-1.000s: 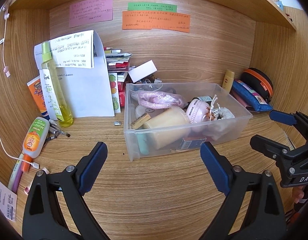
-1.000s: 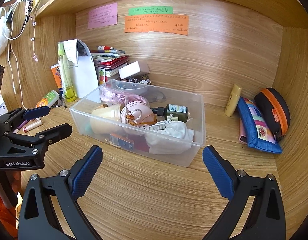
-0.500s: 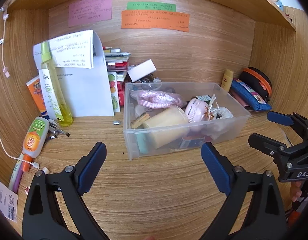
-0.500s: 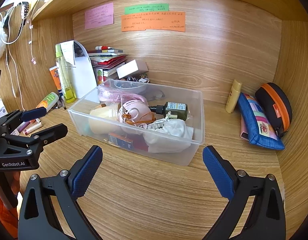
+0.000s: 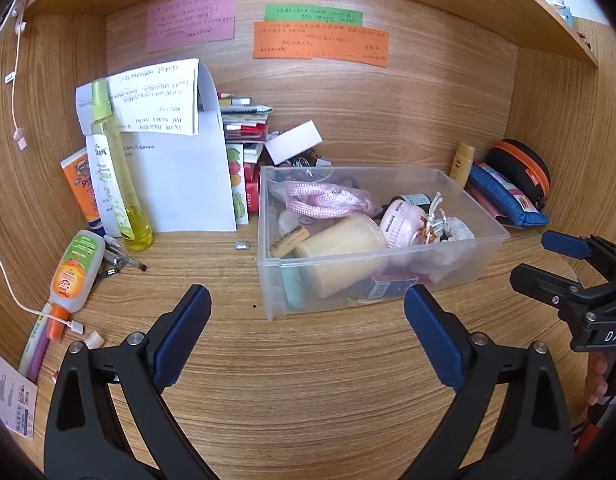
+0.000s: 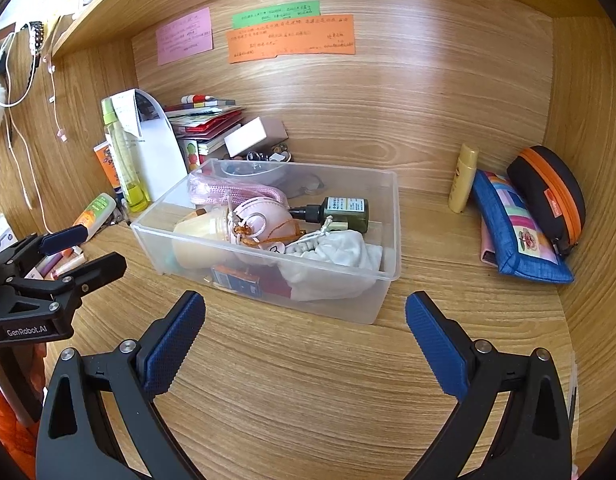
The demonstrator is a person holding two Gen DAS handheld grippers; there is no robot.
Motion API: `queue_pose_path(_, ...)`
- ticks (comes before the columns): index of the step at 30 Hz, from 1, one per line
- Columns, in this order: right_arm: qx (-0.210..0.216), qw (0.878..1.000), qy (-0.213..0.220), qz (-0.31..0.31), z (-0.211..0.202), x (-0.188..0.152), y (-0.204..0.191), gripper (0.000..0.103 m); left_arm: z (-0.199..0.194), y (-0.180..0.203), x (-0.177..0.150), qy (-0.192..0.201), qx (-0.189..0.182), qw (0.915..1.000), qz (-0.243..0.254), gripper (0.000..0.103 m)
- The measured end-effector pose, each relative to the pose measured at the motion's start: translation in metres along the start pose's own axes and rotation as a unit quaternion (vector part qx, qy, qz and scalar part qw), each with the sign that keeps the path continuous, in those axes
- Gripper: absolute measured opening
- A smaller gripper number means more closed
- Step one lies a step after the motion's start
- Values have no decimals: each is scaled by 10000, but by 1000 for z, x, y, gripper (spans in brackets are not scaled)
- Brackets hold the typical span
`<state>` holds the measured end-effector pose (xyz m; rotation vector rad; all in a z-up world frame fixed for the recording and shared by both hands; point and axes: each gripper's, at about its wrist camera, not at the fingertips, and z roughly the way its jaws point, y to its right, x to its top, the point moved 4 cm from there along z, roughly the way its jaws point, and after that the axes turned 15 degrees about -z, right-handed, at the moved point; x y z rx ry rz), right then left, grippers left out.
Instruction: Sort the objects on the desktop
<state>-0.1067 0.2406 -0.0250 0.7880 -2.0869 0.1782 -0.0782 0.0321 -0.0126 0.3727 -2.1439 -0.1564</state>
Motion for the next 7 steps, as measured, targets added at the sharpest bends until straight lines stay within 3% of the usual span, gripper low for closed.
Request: queue_pose_path(7,57,9999,-2,85,0,-1,2,100,-5,-5,4,79,-76,9999,-109,99)
